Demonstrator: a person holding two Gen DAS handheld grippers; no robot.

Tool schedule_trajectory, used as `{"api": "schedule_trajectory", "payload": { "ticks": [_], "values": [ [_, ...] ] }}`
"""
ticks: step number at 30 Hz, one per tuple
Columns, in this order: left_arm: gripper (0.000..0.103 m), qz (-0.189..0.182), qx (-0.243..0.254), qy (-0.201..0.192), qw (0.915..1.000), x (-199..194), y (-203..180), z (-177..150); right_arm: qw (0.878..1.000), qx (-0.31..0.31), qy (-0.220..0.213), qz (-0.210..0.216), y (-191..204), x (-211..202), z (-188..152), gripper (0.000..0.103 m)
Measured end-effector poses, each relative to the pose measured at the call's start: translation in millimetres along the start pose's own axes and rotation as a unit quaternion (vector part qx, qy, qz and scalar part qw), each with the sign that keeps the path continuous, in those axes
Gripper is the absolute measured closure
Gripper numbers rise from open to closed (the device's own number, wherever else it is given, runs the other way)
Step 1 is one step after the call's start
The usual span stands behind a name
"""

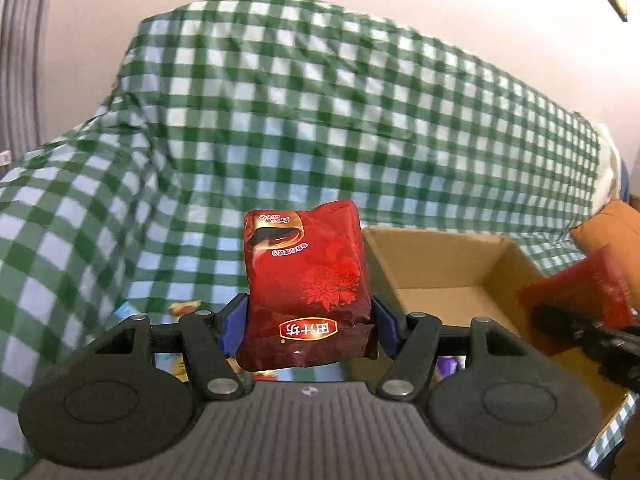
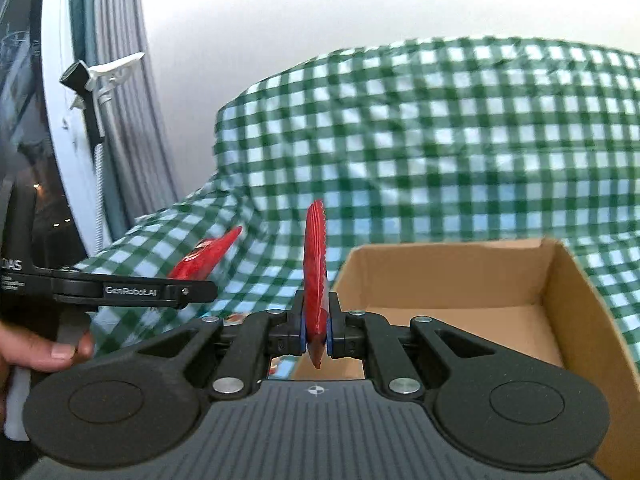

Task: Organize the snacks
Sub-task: 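Carry the red coffee bag with the left gripper while the right carries the red packet over the box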

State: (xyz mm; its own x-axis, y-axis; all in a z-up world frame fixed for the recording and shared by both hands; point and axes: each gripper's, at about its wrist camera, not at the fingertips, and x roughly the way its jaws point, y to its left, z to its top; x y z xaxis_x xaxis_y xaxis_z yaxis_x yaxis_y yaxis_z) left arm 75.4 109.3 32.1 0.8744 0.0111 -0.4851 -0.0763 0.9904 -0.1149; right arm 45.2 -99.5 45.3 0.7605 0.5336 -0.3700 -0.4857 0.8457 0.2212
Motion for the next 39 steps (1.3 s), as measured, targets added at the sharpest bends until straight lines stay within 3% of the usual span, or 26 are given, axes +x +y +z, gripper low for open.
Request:
{"api": "schedule_trajectory", "payload": {
  "ticks": [10, 22, 39],
  "values": [
    [0.033, -0.049, 0.064, -0.043, 0.9958, 7, -41, -5, 0.998, 0.016, 0.001, -0.061, -23, -5, -4, 0.094],
    [0.033, -0.101, 0.149, -0.082, 0.9802, 4, -93, -26, 0.993, 0.031, -0.022, -0.115, -46, -15, -3, 0.094],
    [0.033, -0.127, 0.161, -0.071, 0.9761, 13, -104, -29, 0.987, 0.045, -0.029, -0.150, -58, -24, -2, 0.094]
  ]
}}
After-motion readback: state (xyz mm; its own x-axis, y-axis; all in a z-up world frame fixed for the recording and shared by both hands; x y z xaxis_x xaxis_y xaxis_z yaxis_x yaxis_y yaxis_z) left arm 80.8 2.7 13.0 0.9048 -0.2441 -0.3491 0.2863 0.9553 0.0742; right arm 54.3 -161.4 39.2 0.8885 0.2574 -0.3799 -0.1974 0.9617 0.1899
